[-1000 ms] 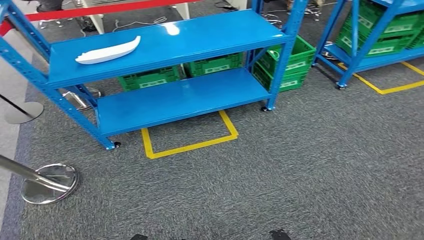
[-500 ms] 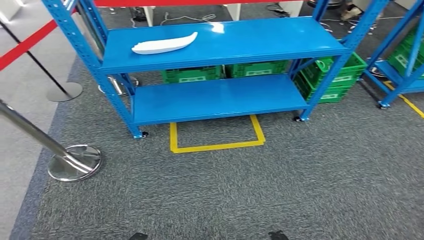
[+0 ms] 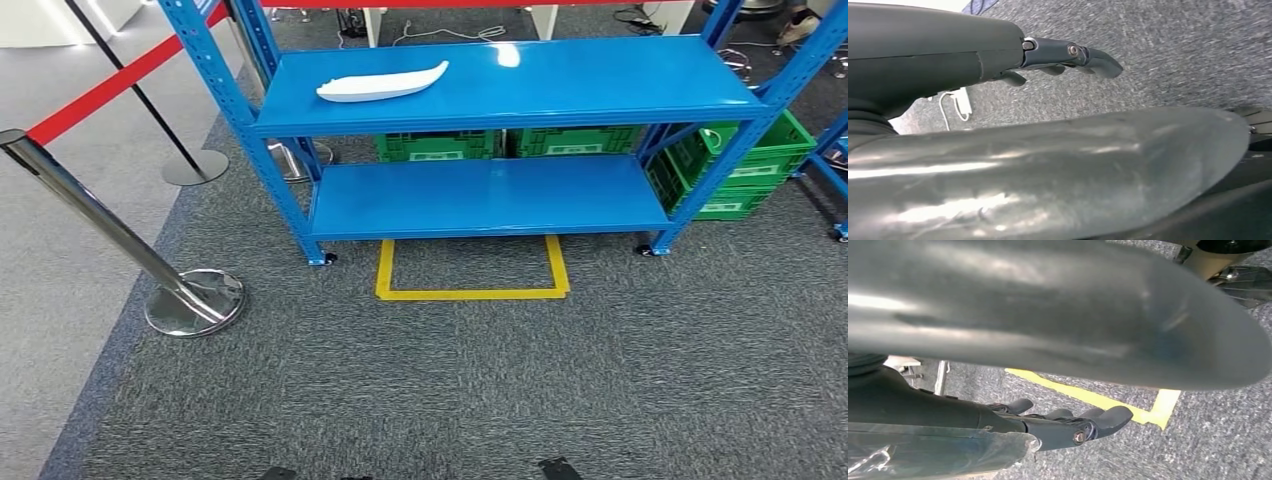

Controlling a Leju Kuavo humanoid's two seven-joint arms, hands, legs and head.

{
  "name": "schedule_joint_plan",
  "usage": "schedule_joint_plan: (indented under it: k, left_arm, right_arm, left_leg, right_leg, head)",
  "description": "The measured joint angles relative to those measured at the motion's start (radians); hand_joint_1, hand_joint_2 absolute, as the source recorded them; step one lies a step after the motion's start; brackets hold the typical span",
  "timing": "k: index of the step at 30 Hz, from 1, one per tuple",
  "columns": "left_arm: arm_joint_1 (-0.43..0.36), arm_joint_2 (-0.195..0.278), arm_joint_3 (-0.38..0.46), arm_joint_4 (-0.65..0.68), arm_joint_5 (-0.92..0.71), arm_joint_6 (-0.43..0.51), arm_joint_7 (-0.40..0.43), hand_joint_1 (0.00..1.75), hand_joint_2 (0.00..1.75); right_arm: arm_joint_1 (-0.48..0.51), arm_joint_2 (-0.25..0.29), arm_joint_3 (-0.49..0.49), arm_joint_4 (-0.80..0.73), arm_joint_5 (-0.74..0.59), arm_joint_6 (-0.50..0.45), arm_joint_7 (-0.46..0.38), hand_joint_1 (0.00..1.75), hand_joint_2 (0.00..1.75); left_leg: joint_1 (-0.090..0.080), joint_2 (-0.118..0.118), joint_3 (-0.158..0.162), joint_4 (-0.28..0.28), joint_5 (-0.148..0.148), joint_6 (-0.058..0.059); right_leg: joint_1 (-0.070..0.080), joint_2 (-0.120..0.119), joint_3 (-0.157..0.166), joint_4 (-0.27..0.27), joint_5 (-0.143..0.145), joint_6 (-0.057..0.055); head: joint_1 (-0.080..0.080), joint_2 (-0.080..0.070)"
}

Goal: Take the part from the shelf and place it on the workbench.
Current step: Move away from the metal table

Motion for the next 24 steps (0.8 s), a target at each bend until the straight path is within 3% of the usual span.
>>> schedule_joint_plan:
  k: [2,3,5,8,14,24]
  left_arm:
    - [-0.001,0.000,0.000,0.000,-0.001,0.000,0.000,0.00,0.00]
    - [-0.002,0.000,0.000,0.000,-0.001,0.000,0.000,0.00,0.00]
    - [-0.002,0.000,0.000,0.000,-0.001,0.000,0.000,0.00,0.00]
    - [0.001,0.000,0.000,0.000,-0.002,0.000,0.000,0.00,0.00]
    - [0.001,0.000,0.000,0.000,-0.001,-0.001,-0.002,0.00,0.00]
    - [0.001,-0.001,0.000,0.000,-0.001,-0.003,-0.004,0.00,0.00]
  right_arm:
    - [-0.002,0.000,-0.001,0.000,0.001,-0.004,0.001,0.00,0.00]
    - [-0.003,0.000,-0.002,0.000,0.002,-0.005,0.002,0.00,0.00]
    - [-0.004,0.000,-0.003,0.000,0.003,-0.005,0.003,0.00,0.00]
    - [-0.004,0.000,-0.006,0.000,0.003,-0.005,0.005,0.00,0.00]
    - [-0.004,0.000,-0.012,0.000,0.001,-0.005,0.005,0.00,0.00]
    - [-0.002,0.000,-0.035,0.000,-0.034,0.004,-0.014,0.00,0.00]
  left_leg:
    - [-0.003,0.006,0.067,-0.124,0.050,0.011]
    - [-0.005,0.009,0.089,-0.166,0.058,0.015]
    - [-0.006,0.010,0.105,-0.200,0.054,0.016]
    - [-0.006,0.009,0.105,-0.201,0.055,0.016]
    - [-0.007,0.008,0.106,-0.201,0.054,0.026]
    - [-0.007,0.008,0.106,-0.201,0.057,0.029]
  right_leg:
    - [0.003,-0.002,0.002,0.001,-0.003,0.005]
    - [0.005,-0.003,0.002,0.001,-0.004,0.009]
    - [0.011,-0.005,-0.001,0.002,-0.007,0.012]
    - [0.011,-0.005,0.002,-0.008,-0.004,0.010]
    - [0.009,-0.005,0.012,-0.023,0.004,0.023]
    - [0.010,-0.005,0.012,-0.023,0.006,0.026]
  head:
    - [0.000,0.000]
    - [0.001,0.000]
    - [0.001,0.000]
    - [0.002,0.000]
    - [0.002,0.000]
    - [0.001,0.000]
